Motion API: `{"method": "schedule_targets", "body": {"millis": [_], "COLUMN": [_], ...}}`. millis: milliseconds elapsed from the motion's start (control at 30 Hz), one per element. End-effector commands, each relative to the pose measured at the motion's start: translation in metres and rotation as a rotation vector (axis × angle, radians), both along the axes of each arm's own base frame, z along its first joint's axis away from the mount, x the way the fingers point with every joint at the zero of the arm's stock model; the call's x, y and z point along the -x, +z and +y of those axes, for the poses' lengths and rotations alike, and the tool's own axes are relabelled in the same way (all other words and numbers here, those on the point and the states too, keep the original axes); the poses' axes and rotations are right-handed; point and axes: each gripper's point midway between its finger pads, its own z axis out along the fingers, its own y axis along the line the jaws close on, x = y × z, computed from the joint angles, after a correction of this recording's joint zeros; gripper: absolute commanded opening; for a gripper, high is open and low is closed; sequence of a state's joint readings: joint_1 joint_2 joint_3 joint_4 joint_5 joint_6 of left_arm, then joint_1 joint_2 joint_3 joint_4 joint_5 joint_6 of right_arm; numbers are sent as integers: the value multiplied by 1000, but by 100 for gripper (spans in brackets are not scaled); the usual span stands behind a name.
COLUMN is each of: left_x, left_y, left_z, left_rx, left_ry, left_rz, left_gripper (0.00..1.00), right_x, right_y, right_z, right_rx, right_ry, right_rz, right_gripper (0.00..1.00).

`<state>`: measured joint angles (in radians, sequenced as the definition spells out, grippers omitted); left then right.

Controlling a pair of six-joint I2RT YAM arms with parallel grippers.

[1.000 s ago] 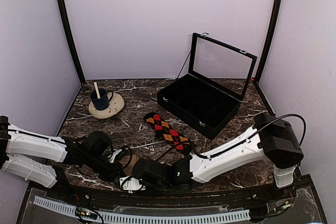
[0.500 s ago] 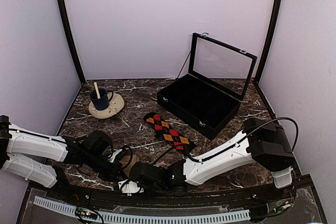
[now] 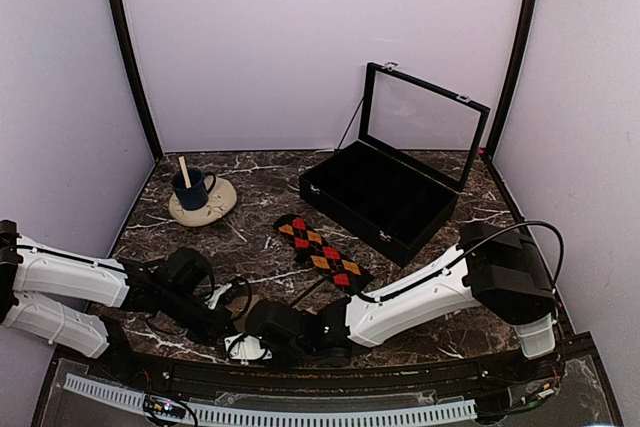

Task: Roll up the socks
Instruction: Roll the sock at the corner of the board.

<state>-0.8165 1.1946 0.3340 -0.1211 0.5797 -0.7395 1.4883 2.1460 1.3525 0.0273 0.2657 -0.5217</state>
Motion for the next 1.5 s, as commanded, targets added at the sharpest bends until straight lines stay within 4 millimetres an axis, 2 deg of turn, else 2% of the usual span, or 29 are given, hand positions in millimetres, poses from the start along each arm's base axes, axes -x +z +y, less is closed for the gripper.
{"method": "schedule_targets", "body": {"millis": [0,200,567,667,700,800,933,1033,1233,1467], "left_x": [1,-2,-6,-10,-12,-22,-36,-44,-52,-58], "left_y": [1,2,5,6,6,12,22,27,36,42], "left_z": [5,5,3,4,5,6,8,10,14,19], "left_rx": [-17,-12,5,-7,-14,-22,-21,-16,16,27], "left_ry": [-7,3,15,26,33,65,122,161,218,259], "left_rz": [4,0,-4,-16,-24,-71,-149,-194,-252,-307], "left_gripper": [0,0,0,0,4,31,43,46,47,47], "right_x": [-9,-6,5,5,5,5,9,10,10,-4], "right_y": [-21,-33,-61,-62,-61,-59,-54,-50,-41,-32], "right_z": [-10,-26,-41,-43,-43,-46,-45,-43,-38,-40], "right_rx": [62,108,218,237,240,265,288,301,303,280], "right_ry": [-26,-37,-50,-70,-79,-108,-134,-155,-192,-267], "right_rz": [27,70,203,280,309,405,543,642,819,1022], "right_gripper": [34,28,4,0,0,0,0,0,0,0]}}
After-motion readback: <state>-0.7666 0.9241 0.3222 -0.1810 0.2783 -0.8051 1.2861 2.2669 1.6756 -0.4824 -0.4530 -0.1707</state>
